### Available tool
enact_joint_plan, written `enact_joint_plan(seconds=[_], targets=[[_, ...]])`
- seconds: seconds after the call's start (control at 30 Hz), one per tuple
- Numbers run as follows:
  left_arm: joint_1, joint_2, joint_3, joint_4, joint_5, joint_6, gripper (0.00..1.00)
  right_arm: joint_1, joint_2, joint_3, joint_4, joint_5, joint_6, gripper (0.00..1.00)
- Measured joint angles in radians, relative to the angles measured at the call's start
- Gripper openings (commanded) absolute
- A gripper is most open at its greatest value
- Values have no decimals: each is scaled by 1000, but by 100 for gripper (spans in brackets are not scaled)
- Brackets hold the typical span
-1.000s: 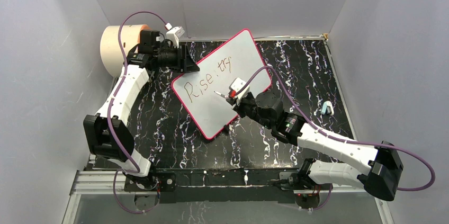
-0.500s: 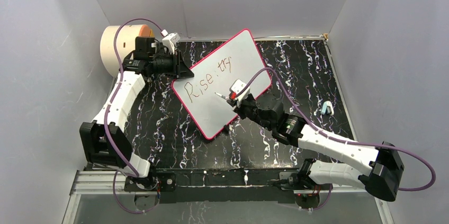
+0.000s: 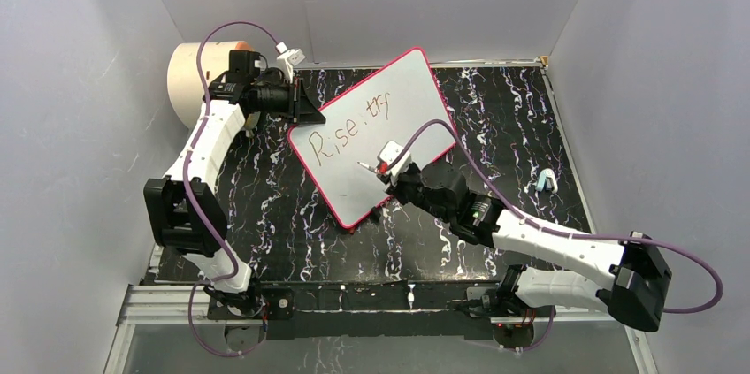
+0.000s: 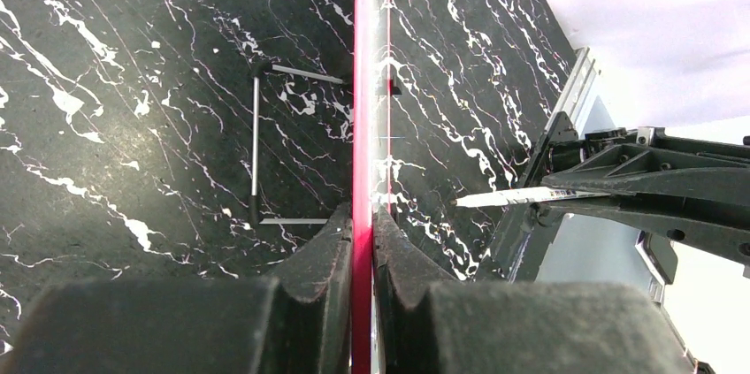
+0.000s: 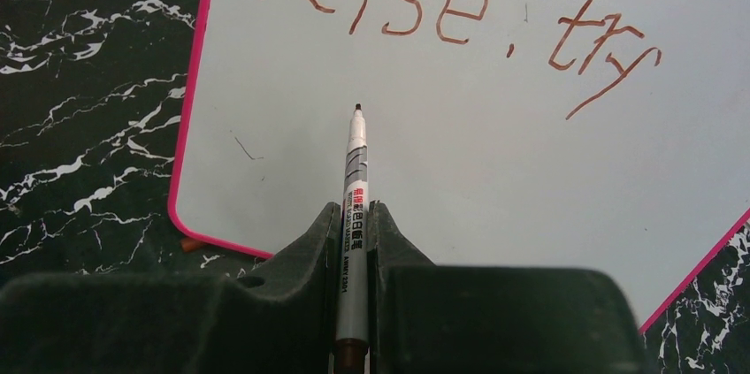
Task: Write a sentence on the whiteboard
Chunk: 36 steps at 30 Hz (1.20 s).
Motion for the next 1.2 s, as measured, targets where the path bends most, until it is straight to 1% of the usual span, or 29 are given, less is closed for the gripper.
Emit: enact_joint_plan(seconds=[0.17, 0.43, 0.93, 1.2], targets=[[3, 2, 0, -6, 11, 26, 0, 31, 4, -24, 21, 34, -21, 0], [3, 2, -4, -5, 14, 40, 0, 64, 61, -25, 56, 106, -59, 0], [6, -3, -17, 11, 17, 39, 0, 65, 135, -25, 123, 174, -83, 0], [6, -3, -20, 16, 17, 37, 0, 65, 172, -25, 148, 179, -90, 0]])
